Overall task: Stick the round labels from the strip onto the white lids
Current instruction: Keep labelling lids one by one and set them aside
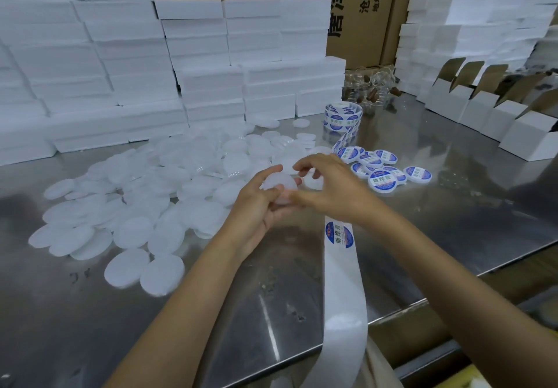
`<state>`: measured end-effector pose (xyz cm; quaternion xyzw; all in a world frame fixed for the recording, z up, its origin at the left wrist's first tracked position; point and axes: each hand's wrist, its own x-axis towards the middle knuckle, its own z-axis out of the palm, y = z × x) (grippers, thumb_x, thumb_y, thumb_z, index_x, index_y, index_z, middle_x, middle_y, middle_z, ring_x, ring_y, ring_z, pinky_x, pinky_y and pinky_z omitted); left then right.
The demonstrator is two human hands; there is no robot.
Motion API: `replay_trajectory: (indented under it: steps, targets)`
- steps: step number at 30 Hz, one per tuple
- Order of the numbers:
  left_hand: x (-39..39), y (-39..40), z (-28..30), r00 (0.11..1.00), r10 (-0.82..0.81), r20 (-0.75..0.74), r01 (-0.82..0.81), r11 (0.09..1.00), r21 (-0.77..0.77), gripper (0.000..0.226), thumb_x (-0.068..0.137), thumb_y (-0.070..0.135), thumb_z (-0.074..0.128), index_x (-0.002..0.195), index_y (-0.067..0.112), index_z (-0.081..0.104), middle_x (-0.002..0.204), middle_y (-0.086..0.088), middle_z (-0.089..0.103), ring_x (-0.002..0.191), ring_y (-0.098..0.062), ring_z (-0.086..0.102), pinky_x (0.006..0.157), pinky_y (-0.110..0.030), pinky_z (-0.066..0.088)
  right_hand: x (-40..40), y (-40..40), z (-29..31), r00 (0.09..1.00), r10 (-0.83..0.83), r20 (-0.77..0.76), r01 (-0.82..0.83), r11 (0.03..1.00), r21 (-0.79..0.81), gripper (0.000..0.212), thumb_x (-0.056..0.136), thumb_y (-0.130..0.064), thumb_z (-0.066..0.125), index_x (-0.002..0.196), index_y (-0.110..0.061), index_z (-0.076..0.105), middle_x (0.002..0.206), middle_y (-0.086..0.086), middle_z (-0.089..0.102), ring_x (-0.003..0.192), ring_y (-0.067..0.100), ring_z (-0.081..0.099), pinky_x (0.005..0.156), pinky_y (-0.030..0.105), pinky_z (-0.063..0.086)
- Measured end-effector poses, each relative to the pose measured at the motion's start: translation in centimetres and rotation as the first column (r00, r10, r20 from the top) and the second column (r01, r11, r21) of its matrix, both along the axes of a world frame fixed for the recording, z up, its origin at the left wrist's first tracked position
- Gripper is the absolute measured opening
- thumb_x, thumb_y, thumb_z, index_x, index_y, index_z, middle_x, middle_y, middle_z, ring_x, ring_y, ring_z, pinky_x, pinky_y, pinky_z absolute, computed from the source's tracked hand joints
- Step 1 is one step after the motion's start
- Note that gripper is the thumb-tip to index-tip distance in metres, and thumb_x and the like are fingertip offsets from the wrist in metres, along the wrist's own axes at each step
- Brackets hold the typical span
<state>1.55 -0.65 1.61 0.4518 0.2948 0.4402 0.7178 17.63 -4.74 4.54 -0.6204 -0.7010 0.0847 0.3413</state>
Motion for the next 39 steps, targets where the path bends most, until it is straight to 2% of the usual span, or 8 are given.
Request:
replay_trajectory:
  steps: [3,5,8,11,15,21,28,39]
  targets:
    - [-0.2,0.1,0.0,0.999,0.022,0.049,-0.021,0.999,-0.031,0.033,0.103,-0.006,0.042,0.128,0.009,0.056,0.124,-0.026,0.067,0.107,-0.039,0.071,0.086,-0.038,0.061,3.2,-1.1,0.6,0.996,-0.056,0.062,0.062,0.993,-0.102,0.007,0.09,-0.029,0.069,0.096,-0.029,0.066,0.082,-0.023,0.061,0.076,-0.005,0.055,0.069,0.014,0.04]
    - [-0.1,0.1,-0.1,0.999,0.028,0.047,-0.027,0.999,-0.032,0.032,0.103,-0.006,0.043,0.126,0.01,0.059,0.129,-0.027,0.064,0.11,-0.037,0.07,0.093,-0.039,0.059,4.8,-2.1,0.4,0.99,-0.02,0.141,0.06,0.956,-0.286,0.012,0.087,-0.026,0.072,0.086,-0.035,0.064,0.07,-0.027,0.06,0.069,-0.008,0.056,0.062,0.006,0.039]
    - [0.2,0.0,-0.2,0.999,0.025,0.047,-0.024,0.999,-0.031,0.032,0.102,-0.007,0.044,0.126,0.008,0.059,0.13,-0.029,0.062,0.11,-0.034,0.07,0.091,-0.037,0.06,5.1,-3.5,-1.4,0.985,0.075,0.153,-0.001,0.901,-0.433,0.03,0.08,-0.038,0.081,0.105,-0.03,0.067,0.093,-0.018,0.061,0.085,0.002,0.056,0.077,0.013,0.045]
    - [0.4,-0.3,-0.2,0.999,0.011,0.037,-0.01,1.0,-0.028,0.035,0.1,-0.009,0.046,0.128,0.009,0.057,0.126,-0.028,0.065,0.108,-0.032,0.072,0.089,-0.033,0.06,3.9,-3.7,-3.2,0.989,0.079,0.127,-0.036,0.949,-0.313,0.042,0.078,-0.041,0.082,0.113,-0.022,0.067,0.11,-0.011,0.06,0.107,0.011,0.052,0.097,0.026,0.042]
    - [0.7,-0.3,-0.4,0.993,0.022,-0.119,-0.016,0.998,0.053,0.041,0.101,-0.011,0.041,0.128,0.015,0.057,0.124,-0.023,0.066,0.108,-0.029,0.072,0.081,-0.03,0.061,1.9,-3.5,-4.1,0.995,0.049,0.088,-0.03,0.977,-0.21,0.042,0.076,-0.048,0.081,0.11,-0.028,0.067,0.106,-0.016,0.058,0.107,0.008,0.049,0.103,0.033,0.038]
    - [0.7,0.0,-1.2,0.965,0.02,-0.263,0.008,0.995,0.104,0.046,0.099,-0.01,0.037,0.126,0.021,0.057,0.111,-0.013,0.071,0.098,-0.025,0.075,0.08,-0.035,0.062,-0.5,-3.1,-4.9,1.0,-0.011,0.015,0.013,0.989,-0.151,0.04,0.074,-0.057,0.078,0.105,-0.034,0.067,0.108,-0.02,0.058,0.109,0.002,0.045,0.102,0.032,0.031]
    - [0.2,0.5,-1.2,0.925,0.019,-0.381,0.03,0.992,0.121,0.047,0.099,-0.007,0.037,0.129,0.024,0.057,0.124,-0.016,0.064,0.096,-0.024,0.075,0.083,-0.036,0.062,-1.7,-3.2,-5.5,0.997,-0.074,-0.028,0.07,0.99,-0.122,0.025,0.079,-0.042,0.079,0.099,-0.033,0.067,0.104,-0.022,0.054,0.107,0.004,0.044,0.099,0.033,0.028]
    - [-0.9,1.1,-0.4,0.91,-0.036,-0.413,0.05,0.998,0.024,0.044,0.098,-0.008,0.036,0.128,0.014,0.058,0.116,-0.024,0.065,0.103,-0.032,0.073,0.088,-0.044,0.061,-3.9,-3.1,-5.9,0.99,-0.108,-0.092,0.095,0.986,-0.135,0.016,0.082,-0.036,0.077,0.094,-0.029,0.069,0.108,-0.014,0.063,0.107,0.004,0.048,0.093,0.027,0.024]
